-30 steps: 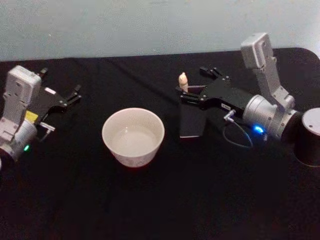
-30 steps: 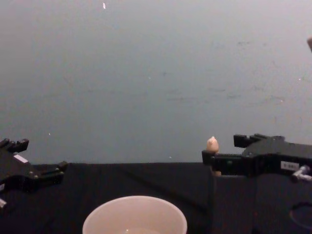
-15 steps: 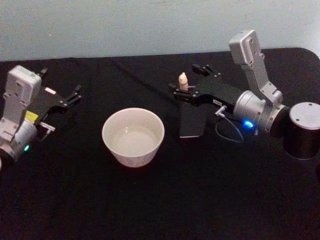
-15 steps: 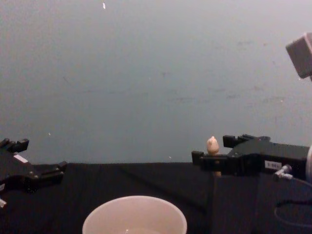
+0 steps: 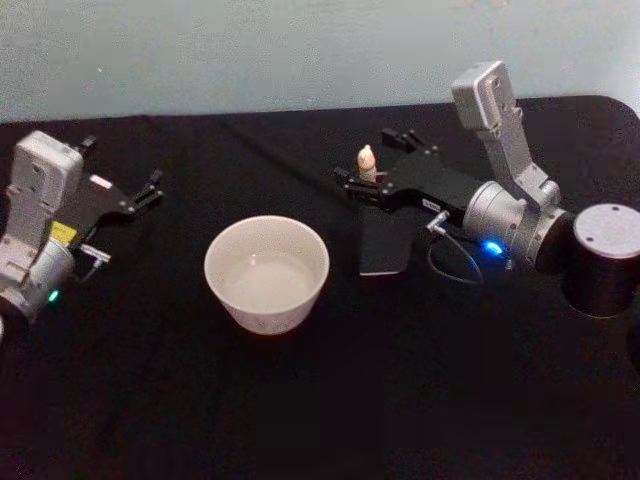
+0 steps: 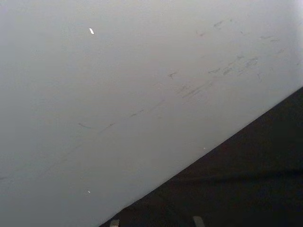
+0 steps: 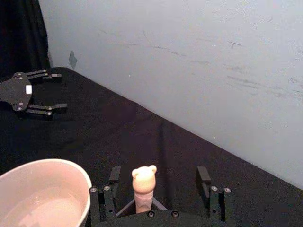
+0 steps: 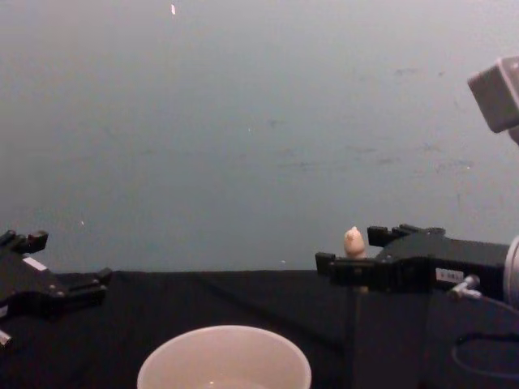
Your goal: Pick up the stirring spoon with one hand, stir inside the cup, then place it back in its original position.
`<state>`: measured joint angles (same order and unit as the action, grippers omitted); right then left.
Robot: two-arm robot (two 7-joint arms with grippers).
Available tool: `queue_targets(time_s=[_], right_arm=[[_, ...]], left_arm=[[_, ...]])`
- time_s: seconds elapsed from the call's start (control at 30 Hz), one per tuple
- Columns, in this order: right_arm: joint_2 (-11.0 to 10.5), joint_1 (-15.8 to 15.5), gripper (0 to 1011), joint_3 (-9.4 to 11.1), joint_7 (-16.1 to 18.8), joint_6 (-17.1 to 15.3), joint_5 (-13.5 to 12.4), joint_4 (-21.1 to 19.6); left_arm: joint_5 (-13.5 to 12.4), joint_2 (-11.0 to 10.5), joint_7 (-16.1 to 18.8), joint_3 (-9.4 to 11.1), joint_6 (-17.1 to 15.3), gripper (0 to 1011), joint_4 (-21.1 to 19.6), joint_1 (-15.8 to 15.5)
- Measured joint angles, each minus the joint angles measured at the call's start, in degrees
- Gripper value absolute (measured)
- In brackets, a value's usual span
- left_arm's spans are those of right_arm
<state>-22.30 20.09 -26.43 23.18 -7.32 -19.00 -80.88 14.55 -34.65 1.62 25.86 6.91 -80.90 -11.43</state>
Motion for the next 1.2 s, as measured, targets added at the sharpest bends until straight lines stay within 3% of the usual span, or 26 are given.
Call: queue_targets(time_s=[0.17,0.4,0.7,0.8,0.9,1.07,1.2], right_arm=[[-0.06,0.00,1002,0.00,0.00,0.00,-0.07,-0.06],[-0.10,-0.02,863,0.00,-0.02,0.00,-0.16,-0.12],[-0.15,-0.07,563,0.00,-0.05,0.00,-0.21,-0.18],[-0.16,-0.07,504,0.00,-0.06,0.00,-0.22,-0.20],[-0.17,-0.07,359,0.00,-0.07,0.00,-0.23,-0.20],[-0.17,-0.07,224,0.00,-0.09,-0.01,-0.25,-0.20],[-0.18,-0.07,195,0.00,-0.10,-0.01,-0.26,-0.20]], left_arm=[[0.00,0.00,0.00,0.00,0.00,1001,0.00,0.00],[0.00,0.00,0.00,0.00,0.00,1001,0.00,0.00],[0.00,0.00,0.00,0.00,0.00,1001,0.00,0.00],[0.00,0.00,0.00,0.00,0.00,1001,0.00,0.00],[0.00,0.00,0.00,0.00,0.00,1001,0.00,0.00],[0.00,0.00,0.00,0.00,0.00,1001,0.00,0.00],[0.00,0.00,0.00,0.00,0.00,1001,0.00,0.00]])
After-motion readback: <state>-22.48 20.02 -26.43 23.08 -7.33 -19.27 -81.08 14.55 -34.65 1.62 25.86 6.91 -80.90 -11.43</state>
